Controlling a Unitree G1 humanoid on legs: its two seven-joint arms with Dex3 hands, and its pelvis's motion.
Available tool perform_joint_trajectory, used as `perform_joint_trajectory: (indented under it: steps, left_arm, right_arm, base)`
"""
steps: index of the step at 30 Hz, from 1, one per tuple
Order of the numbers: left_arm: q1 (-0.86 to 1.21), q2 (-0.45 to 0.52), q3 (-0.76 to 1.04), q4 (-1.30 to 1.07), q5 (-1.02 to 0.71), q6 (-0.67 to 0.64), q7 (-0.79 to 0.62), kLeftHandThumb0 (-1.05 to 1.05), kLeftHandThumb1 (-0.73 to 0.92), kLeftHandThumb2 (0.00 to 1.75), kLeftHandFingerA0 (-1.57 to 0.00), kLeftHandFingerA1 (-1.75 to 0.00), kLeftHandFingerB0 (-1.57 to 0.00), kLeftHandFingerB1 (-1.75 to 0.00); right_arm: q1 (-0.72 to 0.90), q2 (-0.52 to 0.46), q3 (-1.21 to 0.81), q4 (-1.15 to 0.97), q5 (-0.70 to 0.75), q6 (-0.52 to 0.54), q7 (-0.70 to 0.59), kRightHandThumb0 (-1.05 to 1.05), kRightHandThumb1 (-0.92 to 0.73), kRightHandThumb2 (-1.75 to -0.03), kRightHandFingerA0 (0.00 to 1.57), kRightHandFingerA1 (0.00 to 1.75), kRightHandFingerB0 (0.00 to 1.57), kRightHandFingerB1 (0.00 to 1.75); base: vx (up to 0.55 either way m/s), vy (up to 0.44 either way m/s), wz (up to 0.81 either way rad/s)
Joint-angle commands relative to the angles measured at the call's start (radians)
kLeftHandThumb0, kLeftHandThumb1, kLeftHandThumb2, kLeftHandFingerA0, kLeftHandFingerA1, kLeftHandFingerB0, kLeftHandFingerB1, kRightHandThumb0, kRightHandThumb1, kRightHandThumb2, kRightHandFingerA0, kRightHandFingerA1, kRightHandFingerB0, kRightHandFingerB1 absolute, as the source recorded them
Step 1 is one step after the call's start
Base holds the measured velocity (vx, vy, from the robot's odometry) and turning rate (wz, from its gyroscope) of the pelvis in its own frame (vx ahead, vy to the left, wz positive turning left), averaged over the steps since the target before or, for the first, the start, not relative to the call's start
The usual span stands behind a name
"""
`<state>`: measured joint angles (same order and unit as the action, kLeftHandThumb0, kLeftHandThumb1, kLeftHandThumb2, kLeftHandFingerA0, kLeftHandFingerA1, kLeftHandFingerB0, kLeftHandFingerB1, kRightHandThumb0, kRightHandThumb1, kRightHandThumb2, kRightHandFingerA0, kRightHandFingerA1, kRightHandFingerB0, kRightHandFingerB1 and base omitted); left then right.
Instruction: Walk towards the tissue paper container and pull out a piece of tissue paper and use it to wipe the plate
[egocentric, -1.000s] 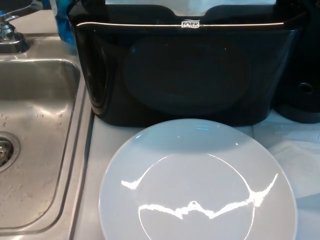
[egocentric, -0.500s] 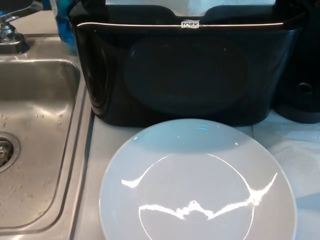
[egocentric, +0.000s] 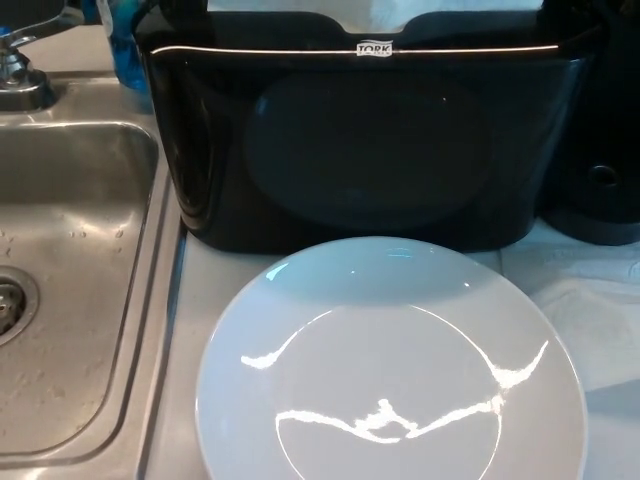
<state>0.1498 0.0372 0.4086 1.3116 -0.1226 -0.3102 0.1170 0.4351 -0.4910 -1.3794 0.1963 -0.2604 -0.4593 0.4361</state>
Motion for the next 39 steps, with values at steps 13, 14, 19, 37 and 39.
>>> perform_joint_trajectory:
  steps: [13,14,19,37,39]
  left_arm:
    - [0.006,0.036,0.007,-0.013,-0.012,-0.057,-0.020,0.14,0.73,0.95,-0.79,-1.01,-0.71,-0.83]
    - [0.007,0.036,0.003,-0.015,-0.007,-0.057,-0.018,0.14,0.73,0.95,-0.79,-1.01,-0.71,-0.83]
    - [0.001,0.037,0.010,-0.011,-0.014,-0.041,-0.010,0.08,0.74,0.88,-0.78,-0.98,-0.70,-0.83]
    - [-0.089,0.014,0.083,-0.022,-0.070,0.013,0.003,-0.02,0.79,0.78,-0.72,-0.96,-0.61,-0.78]
    - [-0.097,0.001,0.080,-0.026,-0.067,0.007,0.004,-0.03,0.76,0.78,-0.68,-0.97,-0.60,-0.77]
  right_arm:
    - [-0.421,0.501,-0.051,0.464,0.388,0.375,-0.529,-0.08,-0.75,-0.62,0.77,0.58,0.57,0.46]
    - [-0.434,0.506,-0.063,0.456,0.428,0.405,-0.511,-0.08,-0.75,-0.62,0.77,0.58,0.57,0.46]
    - [-0.447,0.498,-0.064,0.561,0.535,0.499,-0.334,-0.12,-0.63,-0.58,0.76,0.53,0.62,0.47]
    - [-0.438,0.575,0.416,0.666,0.206,0.385,-0.687,-0.28,-0.65,-0.62,0.96,0.59,0.69,0.50]
    - [-0.417,0.596,0.453,0.647,0.232,0.376,-0.658,-0.22,-0.65,-0.61,0.94,0.58,0.66,0.49]
  base:
    - [0.00,0.000,0.00]
    - [0.00,0.000,0.00]
    - [0.00,0.000,0.00]
    - [0.00,0.000,0.00]
    - [0.00,0.000,0.00]
